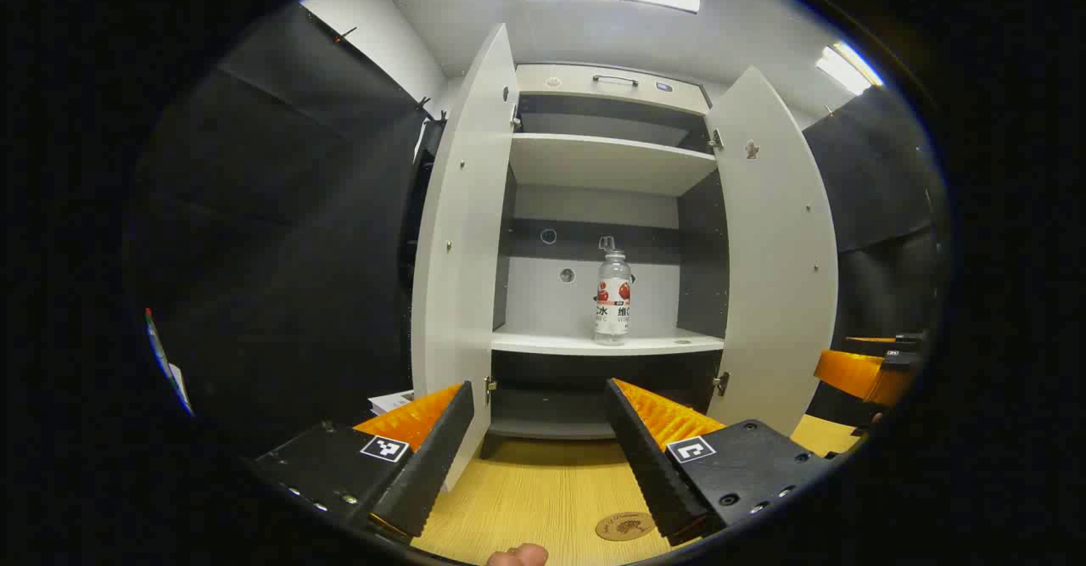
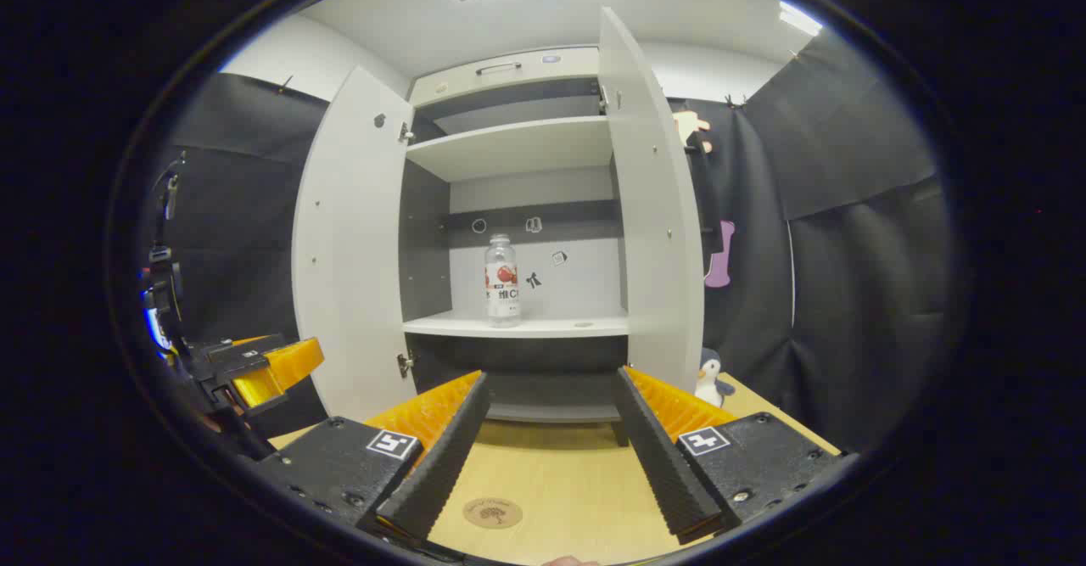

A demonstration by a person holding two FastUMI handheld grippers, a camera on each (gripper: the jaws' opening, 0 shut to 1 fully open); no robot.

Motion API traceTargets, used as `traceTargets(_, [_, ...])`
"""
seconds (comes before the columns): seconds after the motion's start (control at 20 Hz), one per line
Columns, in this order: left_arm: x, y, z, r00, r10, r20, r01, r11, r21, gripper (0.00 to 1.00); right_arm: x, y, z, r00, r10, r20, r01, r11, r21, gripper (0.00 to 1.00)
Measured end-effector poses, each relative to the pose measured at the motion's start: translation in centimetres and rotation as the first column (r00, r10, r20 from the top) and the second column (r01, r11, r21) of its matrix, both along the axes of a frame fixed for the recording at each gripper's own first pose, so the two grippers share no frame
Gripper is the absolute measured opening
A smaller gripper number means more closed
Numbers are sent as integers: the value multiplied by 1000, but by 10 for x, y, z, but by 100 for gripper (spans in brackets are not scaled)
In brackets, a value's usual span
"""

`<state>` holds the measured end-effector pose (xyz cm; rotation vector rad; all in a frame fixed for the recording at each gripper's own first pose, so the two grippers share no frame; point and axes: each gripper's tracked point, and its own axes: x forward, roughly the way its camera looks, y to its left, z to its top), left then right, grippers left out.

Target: Grasp the bottle in the cabinet with the left hand and place it on the coaster, then close the right door with the right hand and the left door with the left hand.

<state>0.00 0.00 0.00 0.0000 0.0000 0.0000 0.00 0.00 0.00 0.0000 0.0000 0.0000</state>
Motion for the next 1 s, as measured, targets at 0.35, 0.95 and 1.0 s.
traceTargets(0.35, [0,-6,1,1000,-15,6,15,1000,21,94,0,-1,-1,1000,-1,-7,1,1000,10,97])
traceTargets(0.95, [-2,-8,4,1000,-12,13,11,1000,23,94,-5,1,7,1000,7,4,-7,1000,-8,97])
traceTargets(1.0, [-1,-8,4,1000,-12,11,12,1000,22,95,-5,2,7,1000,7,3,-7,1000,-8,97])
